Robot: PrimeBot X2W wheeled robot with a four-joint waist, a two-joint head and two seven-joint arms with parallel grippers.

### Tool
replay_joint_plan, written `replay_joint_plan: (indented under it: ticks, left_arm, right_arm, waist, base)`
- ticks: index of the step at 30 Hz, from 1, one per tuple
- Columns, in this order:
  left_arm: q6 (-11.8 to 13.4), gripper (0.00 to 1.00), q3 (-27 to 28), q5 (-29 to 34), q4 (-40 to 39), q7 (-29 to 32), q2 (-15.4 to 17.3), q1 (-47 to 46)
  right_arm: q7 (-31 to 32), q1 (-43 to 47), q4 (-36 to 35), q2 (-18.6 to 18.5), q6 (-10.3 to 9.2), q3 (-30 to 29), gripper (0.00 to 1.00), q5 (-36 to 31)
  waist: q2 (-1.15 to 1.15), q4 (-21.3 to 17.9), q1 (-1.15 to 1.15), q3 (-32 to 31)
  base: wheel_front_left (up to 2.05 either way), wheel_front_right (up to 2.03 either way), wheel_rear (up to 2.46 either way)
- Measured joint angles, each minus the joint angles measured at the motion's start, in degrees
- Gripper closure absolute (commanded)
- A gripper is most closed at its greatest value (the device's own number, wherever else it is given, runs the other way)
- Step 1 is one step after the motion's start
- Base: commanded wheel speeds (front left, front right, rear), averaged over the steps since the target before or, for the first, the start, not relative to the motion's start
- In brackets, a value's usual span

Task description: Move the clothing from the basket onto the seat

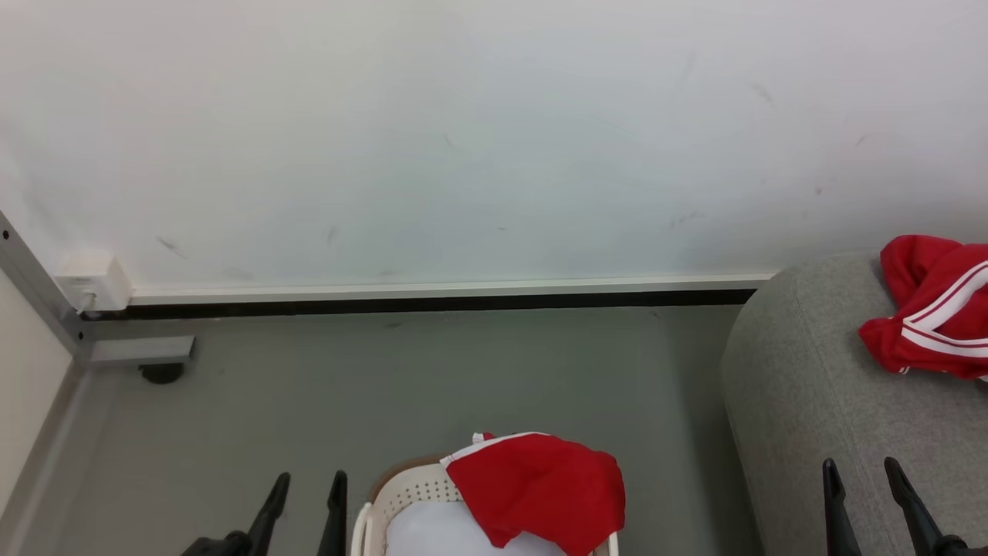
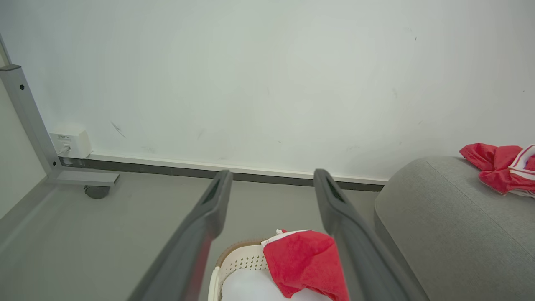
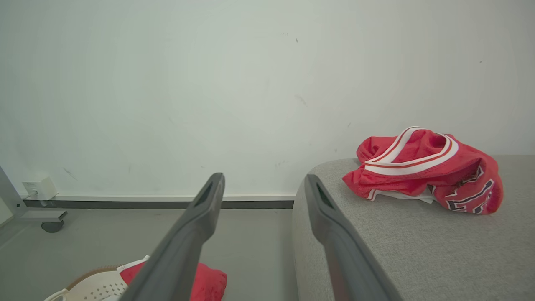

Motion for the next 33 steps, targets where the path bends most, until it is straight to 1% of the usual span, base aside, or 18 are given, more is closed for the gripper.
replay_joint_plan:
  ticks: [8, 14, 17, 21, 26, 33]
  left_arm:
    - [-0.5, 0.0, -0.5, 0.4, 0.2, 0.0, -0.1, -1.5]
    - [-0.6, 0.0, -3.5, 1.0, 1.5, 0.0, -0.2, -6.9]
    - [-0.8, 0.0, -6.4, 1.8, 4.2, 0.0, 0.0, -11.4]
    - [-0.8, 0.0, -11.0, 2.0, 9.7, 0.0, 1.3, -19.1]
    - [-0.9, 0.0, -17.3, 1.7, 17.0, 1.8, 2.4, -28.8]
    - [-0.9, 0.0, -23.1, 1.2, 27.3, 3.6, 2.9, -40.3]
  right_arm:
    - [0.0, -1.2, -0.4, 0.0, -0.01, 0.5, 0.0, 0.0]
    - [0.0, -3.5, -2.1, 0.0, 0.0, 1.3, 0.0, 0.0]
    - [0.0, -5.6, -3.3, 0.0, 0.0, 1.5, 0.0, 0.0]
    - [0.0, -8.6, -5.2, 0.0, 0.0, 1.5, 0.0, 0.3]
    - [0.0, -11.9, -7.5, 0.0, -0.01, 1.1, 0.0, 0.6]
    - [0.0, -17.1, -10.3, 0.0, 0.0, 1.1, 0.0, 0.6]
  waist:
    - [0.0, -1.7, 0.0, 1.4]
    - [0.0, -3.5, 0.0, 4.5]
    - [0.0, -4.5, 0.0, 7.2]
    - [0.0, -6.0, 0.01, 11.8]
    - [0.0, -7.6, 0.02, 18.5]
    - [0.0, -9.2, 0.02, 28.3]
  base:
    - [0.0, 0.0, 0.0]
    - [0.0, 0.0, 0.0]
    - [0.0, 0.0, 0.0]
    - [0.0, 0.0, 0.0]
    - [0.0, 0.0, 0.0]
    - [0.0, 0.0, 0.0]
